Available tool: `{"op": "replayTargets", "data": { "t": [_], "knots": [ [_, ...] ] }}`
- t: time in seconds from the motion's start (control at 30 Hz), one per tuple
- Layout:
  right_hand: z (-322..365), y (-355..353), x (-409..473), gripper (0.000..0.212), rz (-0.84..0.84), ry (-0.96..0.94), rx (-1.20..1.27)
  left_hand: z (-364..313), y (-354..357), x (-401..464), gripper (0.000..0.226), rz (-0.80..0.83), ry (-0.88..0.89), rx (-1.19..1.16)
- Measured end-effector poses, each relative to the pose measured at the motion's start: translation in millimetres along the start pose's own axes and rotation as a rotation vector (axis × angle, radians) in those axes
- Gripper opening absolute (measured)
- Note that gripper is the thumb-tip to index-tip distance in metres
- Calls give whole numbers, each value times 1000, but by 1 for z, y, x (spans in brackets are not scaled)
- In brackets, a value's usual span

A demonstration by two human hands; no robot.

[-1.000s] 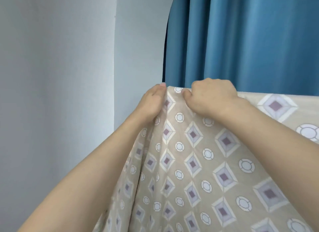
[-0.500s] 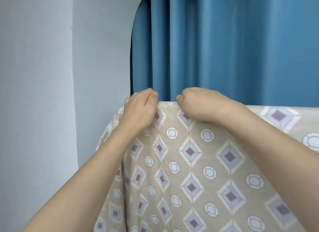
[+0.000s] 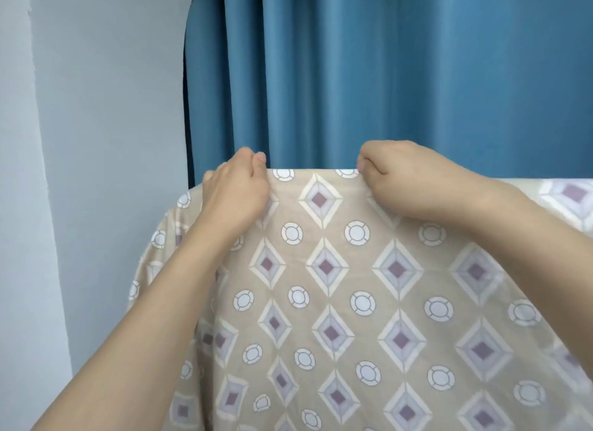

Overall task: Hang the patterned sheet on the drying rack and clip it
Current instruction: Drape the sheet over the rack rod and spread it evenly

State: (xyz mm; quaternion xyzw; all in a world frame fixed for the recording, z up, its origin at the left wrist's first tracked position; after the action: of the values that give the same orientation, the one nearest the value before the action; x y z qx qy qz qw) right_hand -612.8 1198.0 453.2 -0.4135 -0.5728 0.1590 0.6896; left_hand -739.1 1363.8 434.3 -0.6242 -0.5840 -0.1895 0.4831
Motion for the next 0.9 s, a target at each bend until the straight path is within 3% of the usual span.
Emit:
{"op": "replayTargets", "data": {
  "t": [0.1,0.17,0.27,0.37,0.47,0.63,0.77,0.9],
  "knots": [
    [-2,1,-9,18,-332,-144,-215,-22,5,-7,30,-34,39,-123],
    [3,-1,-17,19,-424,-235,-263,-43,11,-12,29,10,159,-147],
    [-10,-15,-24,32,-279,-130,-208,-64,28,-16,33,123,287,19],
    [-44,-26,-36,41,-68,51,-241,-60,33,-10,35,167,230,49],
    [-70,-23,-48,45,70,188,-68,-61,35,-12,33,224,188,20],
    [-74,-27,-50,36,-57,197,-15,-80,44,-23,20,394,190,-136],
    [-66,-24,-44,33,-206,155,45,-80,51,-19,19,355,116,-202],
    [-66,-17,-41,23,-177,142,46,-75,55,-21,25,351,-25,-449]
  ]
}}
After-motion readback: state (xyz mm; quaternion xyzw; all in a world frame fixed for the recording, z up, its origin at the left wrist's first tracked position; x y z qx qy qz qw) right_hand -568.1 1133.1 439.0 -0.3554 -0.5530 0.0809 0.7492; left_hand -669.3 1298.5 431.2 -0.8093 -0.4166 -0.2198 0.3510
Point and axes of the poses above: each hand's wrist, its own x-axis towards the middle knuckle, its own y-axis out of the palm, z = x × y, the point moved 5 cm from there along x, towards the middle knuckle, and after that the axes turned 1 degree about -y, right-handed, at the moved point
